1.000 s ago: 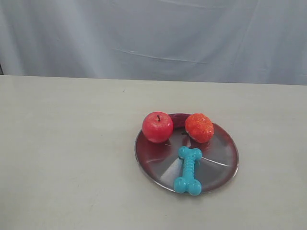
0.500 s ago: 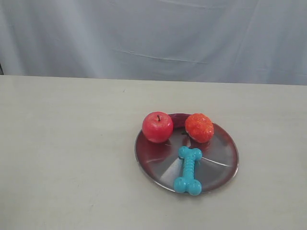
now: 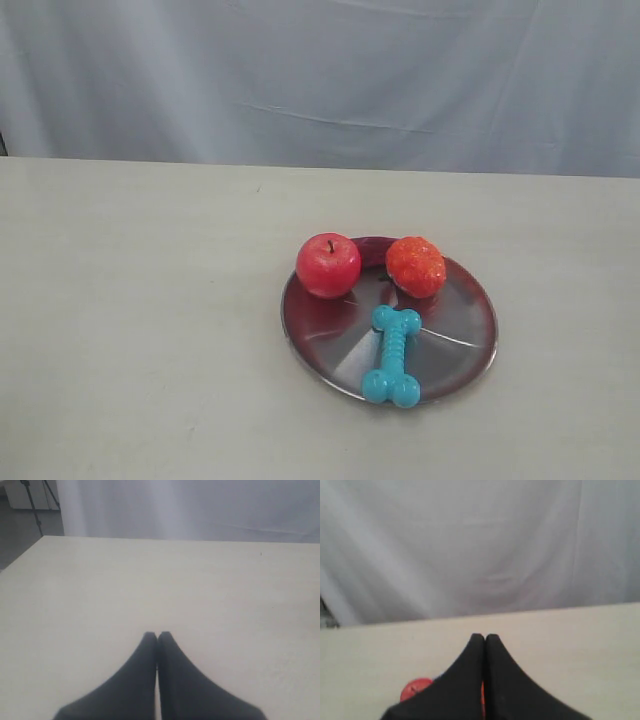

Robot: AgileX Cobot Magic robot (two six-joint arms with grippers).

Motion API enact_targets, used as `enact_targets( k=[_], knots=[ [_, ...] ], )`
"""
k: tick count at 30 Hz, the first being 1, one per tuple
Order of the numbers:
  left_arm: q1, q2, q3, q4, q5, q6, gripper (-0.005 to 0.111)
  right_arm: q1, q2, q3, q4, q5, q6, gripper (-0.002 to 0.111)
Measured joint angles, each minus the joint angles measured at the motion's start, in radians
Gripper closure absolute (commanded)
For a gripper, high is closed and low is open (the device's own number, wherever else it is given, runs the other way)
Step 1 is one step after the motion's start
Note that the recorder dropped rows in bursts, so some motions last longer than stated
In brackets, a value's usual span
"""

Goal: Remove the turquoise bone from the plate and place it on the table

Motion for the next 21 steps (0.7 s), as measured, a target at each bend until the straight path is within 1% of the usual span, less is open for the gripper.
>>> enact_targets(
  k=[3,6,9,14,15,16,21],
  knots=[
    [0.000,0.000,0.000,0.000,0.000,0.000,0.107,0.000,0.147,-0.134,0.126,0.171,-0.140,0.109],
    [0.000,0.000,0.000,0.000,0.000,0.000,0.107,0.000,0.297,-0.224,0.248,0.294,-0.281,0.109],
    [0.000,0.000,0.000,0.000,0.000,0.000,0.107,0.000,0.412,-0.282,0.323,0.360,-0.371,0.109],
    [0.000,0.000,0.000,0.000,0.000,0.000,0.107,0.021,0.573,-0.305,0.334,0.401,-0.398,0.108],
    [0.000,0.000,0.000,0.000,0.000,0.000,0.107,0.033,0.606,-0.305,0.334,0.413,-0.398,0.104],
    [0.000,0.000,0.000,0.000,0.000,0.000,0.107,0.049,0.638,-0.305,0.334,0.421,-0.398,0.099],
    [0.000,0.000,0.000,0.000,0.000,0.000,0.107,0.159,0.773,-0.305,0.330,0.421,-0.426,0.056]
  ],
)
